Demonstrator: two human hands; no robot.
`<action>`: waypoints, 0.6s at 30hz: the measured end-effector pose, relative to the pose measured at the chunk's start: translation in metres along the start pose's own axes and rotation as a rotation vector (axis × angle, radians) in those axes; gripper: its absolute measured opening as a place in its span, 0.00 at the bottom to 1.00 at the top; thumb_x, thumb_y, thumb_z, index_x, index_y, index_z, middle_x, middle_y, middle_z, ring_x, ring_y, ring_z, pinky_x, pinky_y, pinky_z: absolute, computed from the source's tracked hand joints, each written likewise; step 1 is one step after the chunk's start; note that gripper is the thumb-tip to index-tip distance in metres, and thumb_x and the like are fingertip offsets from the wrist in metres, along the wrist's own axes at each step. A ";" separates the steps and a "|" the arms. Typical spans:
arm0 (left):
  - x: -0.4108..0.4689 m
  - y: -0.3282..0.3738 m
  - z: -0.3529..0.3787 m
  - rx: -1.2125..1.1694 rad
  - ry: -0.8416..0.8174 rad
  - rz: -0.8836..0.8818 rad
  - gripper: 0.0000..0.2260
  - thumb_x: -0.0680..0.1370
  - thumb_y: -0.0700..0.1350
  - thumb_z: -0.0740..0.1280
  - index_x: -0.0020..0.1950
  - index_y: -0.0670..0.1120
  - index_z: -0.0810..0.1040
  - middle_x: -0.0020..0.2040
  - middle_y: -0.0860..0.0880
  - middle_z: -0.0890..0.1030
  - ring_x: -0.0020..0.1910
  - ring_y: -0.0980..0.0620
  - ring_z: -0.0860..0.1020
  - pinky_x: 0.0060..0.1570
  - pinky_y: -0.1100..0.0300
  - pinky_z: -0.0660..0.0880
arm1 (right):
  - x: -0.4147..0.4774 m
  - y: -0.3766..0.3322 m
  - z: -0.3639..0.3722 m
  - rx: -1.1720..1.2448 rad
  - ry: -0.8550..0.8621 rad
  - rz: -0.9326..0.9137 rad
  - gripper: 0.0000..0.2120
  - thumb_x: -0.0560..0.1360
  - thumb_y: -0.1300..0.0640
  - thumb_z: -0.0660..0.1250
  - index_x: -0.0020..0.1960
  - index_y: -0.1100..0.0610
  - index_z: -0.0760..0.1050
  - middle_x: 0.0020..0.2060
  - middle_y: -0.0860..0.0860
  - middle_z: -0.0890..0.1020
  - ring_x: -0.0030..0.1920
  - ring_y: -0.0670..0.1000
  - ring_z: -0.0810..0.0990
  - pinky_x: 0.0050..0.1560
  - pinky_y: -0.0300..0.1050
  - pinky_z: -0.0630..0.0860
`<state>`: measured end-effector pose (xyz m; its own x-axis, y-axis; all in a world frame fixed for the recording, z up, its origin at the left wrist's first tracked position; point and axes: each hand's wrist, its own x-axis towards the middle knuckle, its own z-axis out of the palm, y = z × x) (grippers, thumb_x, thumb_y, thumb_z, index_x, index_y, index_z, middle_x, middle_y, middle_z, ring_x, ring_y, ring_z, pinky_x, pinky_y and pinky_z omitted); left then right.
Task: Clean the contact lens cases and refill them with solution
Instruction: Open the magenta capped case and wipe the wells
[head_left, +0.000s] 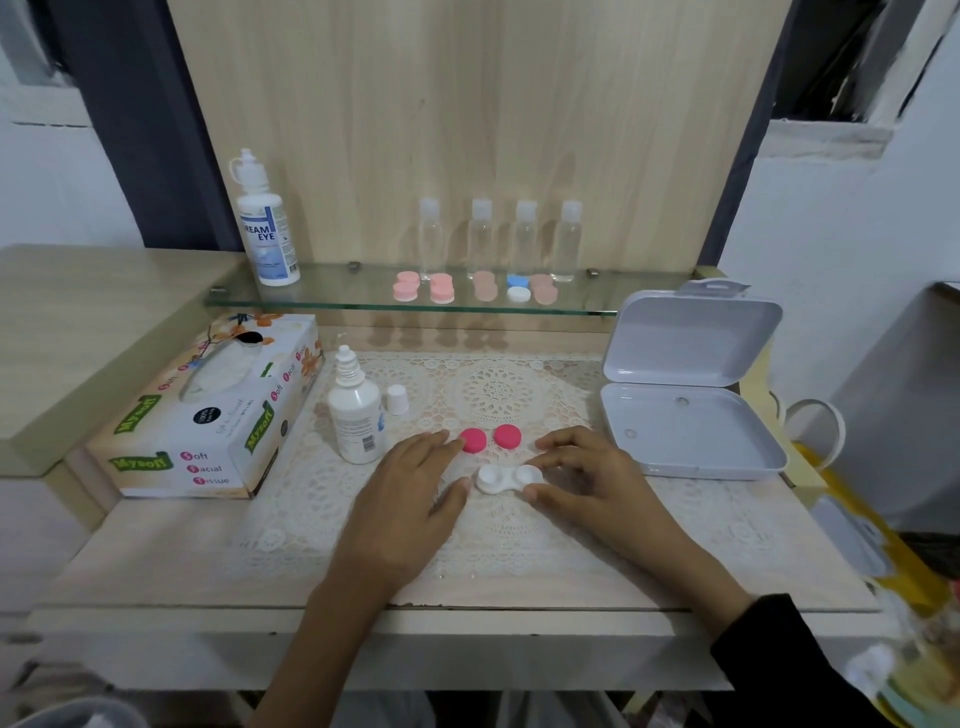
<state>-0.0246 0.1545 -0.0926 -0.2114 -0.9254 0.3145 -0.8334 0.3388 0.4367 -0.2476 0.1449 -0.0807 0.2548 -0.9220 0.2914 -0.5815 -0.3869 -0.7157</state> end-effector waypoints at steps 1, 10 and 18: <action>0.000 0.000 0.000 -0.004 0.006 0.000 0.23 0.80 0.57 0.56 0.73 0.53 0.65 0.74 0.56 0.64 0.73 0.58 0.58 0.68 0.65 0.54 | 0.000 0.000 0.000 -0.005 0.001 -0.003 0.09 0.71 0.50 0.74 0.50 0.48 0.83 0.55 0.39 0.76 0.57 0.35 0.72 0.53 0.31 0.69; -0.001 0.000 0.000 -0.028 0.045 0.000 0.20 0.80 0.52 0.61 0.72 0.52 0.69 0.72 0.55 0.68 0.71 0.58 0.62 0.68 0.60 0.61 | -0.003 -0.004 0.001 -0.040 0.011 0.008 0.15 0.69 0.49 0.76 0.55 0.49 0.82 0.54 0.36 0.76 0.58 0.37 0.72 0.56 0.33 0.69; -0.002 0.001 -0.001 -0.038 0.087 -0.004 0.17 0.80 0.50 0.62 0.69 0.52 0.73 0.69 0.56 0.70 0.69 0.59 0.64 0.64 0.63 0.63 | -0.004 -0.006 -0.002 -0.115 0.009 -0.019 0.31 0.71 0.40 0.55 0.67 0.55 0.75 0.61 0.41 0.74 0.62 0.40 0.71 0.58 0.24 0.63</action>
<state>-0.0243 0.1569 -0.0917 -0.1617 -0.9091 0.3838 -0.8140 0.3428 0.4690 -0.2469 0.1507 -0.0762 0.2602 -0.9145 0.3100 -0.6617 -0.4026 -0.6324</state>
